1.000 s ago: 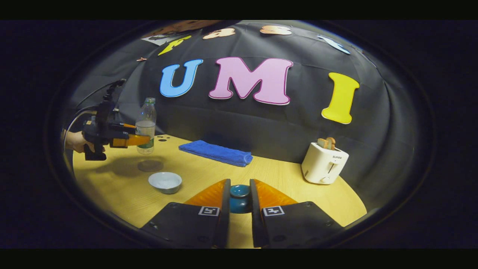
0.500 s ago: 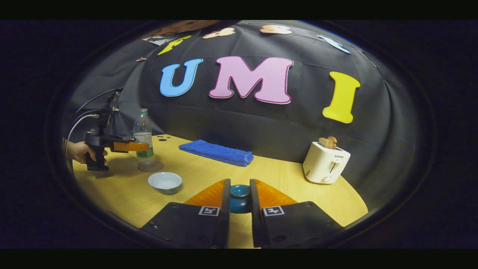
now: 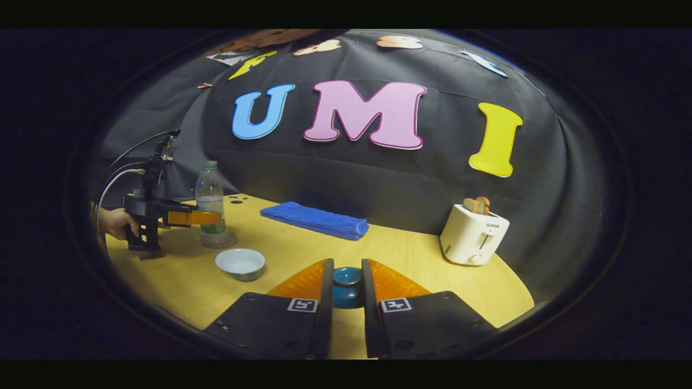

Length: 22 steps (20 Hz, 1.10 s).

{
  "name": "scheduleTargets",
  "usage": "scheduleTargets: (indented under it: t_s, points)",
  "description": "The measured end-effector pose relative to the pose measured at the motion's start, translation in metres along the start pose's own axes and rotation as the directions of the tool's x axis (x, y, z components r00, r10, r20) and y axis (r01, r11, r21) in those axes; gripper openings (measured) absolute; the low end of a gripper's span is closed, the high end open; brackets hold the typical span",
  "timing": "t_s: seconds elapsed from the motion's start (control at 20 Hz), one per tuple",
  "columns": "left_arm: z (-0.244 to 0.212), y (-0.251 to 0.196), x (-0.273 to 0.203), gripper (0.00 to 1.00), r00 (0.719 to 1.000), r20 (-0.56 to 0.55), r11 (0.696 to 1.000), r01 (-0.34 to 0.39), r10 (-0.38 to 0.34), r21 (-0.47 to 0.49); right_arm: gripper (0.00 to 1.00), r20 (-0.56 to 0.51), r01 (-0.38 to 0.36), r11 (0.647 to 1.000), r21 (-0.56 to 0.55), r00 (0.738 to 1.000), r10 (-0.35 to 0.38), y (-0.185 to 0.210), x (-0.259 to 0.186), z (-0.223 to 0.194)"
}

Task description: Open the teacup lid with one hand, grasp the water bottle and pour water into the teacup with the other hand; after pouring, place the water bottle on the coaster and then close the teacup lid.

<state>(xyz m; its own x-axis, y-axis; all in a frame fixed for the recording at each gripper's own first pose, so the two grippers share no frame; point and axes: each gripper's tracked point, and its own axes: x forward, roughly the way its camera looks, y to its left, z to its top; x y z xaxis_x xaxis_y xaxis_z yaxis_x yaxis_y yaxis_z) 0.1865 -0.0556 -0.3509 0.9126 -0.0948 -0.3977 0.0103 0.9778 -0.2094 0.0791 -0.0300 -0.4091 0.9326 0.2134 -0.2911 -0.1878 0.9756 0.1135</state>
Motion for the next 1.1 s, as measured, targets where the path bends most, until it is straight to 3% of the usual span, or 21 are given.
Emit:
scheduleTargets:
  t_s: [0.1,0.2,0.3,0.35,0.85,0.9,1.1]
  points:
    - [0.001,0.001,-0.002,0.96,1.0,0.001,1.0,-0.002,0.002,-0.01,0.31,0.001,-0.004,1.0,0.01,1.0,0.004,0.002,0.002,0.001]
    - [0.001,0.003,-0.005,0.95,1.0,0.001,1.0,-0.008,0.008,-0.013,0.27,0.005,-0.009,1.0,0.021,1.0,0.009,0.006,0.003,0.002]
    - [-0.002,0.002,-0.01,0.95,1.0,-0.008,1.0,-0.002,0.002,-0.009,0.31,0.007,-0.022,0.999,0.034,1.0,0.022,0.014,0.005,0.004]
    - [-0.004,0.001,-0.014,0.95,1.0,-0.017,1.0,0.005,-0.005,-0.005,0.27,0.009,-0.031,0.999,0.039,0.999,0.031,0.02,0.007,0.005]
    - [-0.016,0.007,-0.059,0.95,0.999,-0.037,0.999,-0.001,0.002,0.043,0.27,0.032,-0.15,0.983,0.11,0.989,0.147,0.103,0.031,0.012]
    - [-0.015,0.008,-0.066,0.95,0.999,-0.032,0.999,-0.009,0.01,0.042,0.31,0.027,-0.161,0.98,0.12,0.987,0.158,0.111,0.036,0.01]
    - [-0.01,0.005,-0.088,0.95,0.999,-0.007,0.997,-0.036,0.037,0.071,0.23,0.006,-0.175,0.972,0.156,0.984,0.176,0.133,0.048,0.002]
